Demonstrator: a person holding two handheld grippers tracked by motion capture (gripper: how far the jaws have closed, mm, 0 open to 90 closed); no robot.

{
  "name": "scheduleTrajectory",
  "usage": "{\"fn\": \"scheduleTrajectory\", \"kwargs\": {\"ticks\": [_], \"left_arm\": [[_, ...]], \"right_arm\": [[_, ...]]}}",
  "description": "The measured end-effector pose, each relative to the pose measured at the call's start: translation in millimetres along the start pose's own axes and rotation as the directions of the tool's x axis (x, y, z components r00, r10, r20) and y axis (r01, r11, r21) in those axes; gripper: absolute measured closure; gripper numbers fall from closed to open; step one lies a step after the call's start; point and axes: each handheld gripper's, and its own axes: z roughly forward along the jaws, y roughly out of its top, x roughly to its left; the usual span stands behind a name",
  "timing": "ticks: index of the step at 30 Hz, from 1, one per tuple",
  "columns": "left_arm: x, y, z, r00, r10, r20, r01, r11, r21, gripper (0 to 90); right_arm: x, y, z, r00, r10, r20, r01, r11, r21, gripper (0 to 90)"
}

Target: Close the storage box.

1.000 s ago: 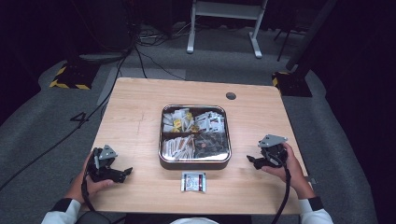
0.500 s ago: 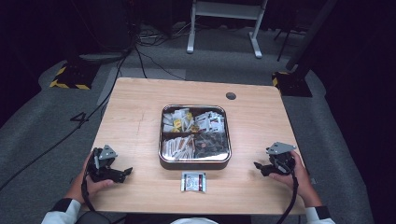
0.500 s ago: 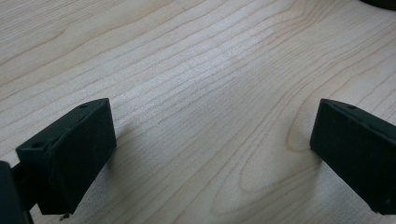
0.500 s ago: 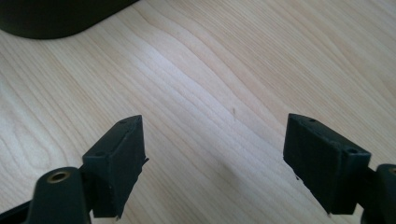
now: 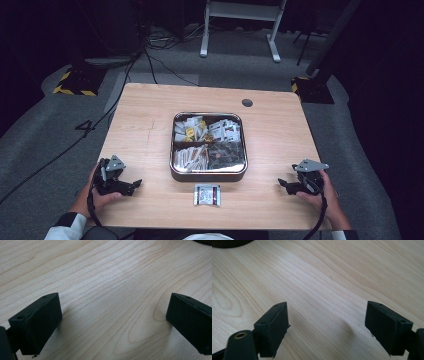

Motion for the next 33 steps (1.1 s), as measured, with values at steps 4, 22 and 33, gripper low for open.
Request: {"fn": "scheduleTrajectory", "kwargs": {"ticks": [4, 22, 33], "left_arm": [[0.0, 0.0, 0.0, 1.0000, 0.000, 0.000, 0.000, 1.0000, 0.000, 0.5], [-0.2, -0.1, 0.0, 1.0000, 0.000, -0.001, 0.000, 1.0000, -0.001, 0.5], [0.0, -0.1, 0.1, 1.0000, 0.001, 0.000, -0.001, 1.0000, -0.001, 0.5]], "right_arm": [[-3.2, -10.3, -2.0, 0.9987, 0.047, 0.018, -0.047, 0.999, -0.022, 19.6], [-9.9, -34.3, -9.1, 0.9781, 0.206, 0.029, -0.204, 0.977, -0.061, 17.9], [-9.4, -33.2, -8.1, 0.9751, 0.218, 0.041, -0.215, 0.975, -0.061, 17.5]]}}
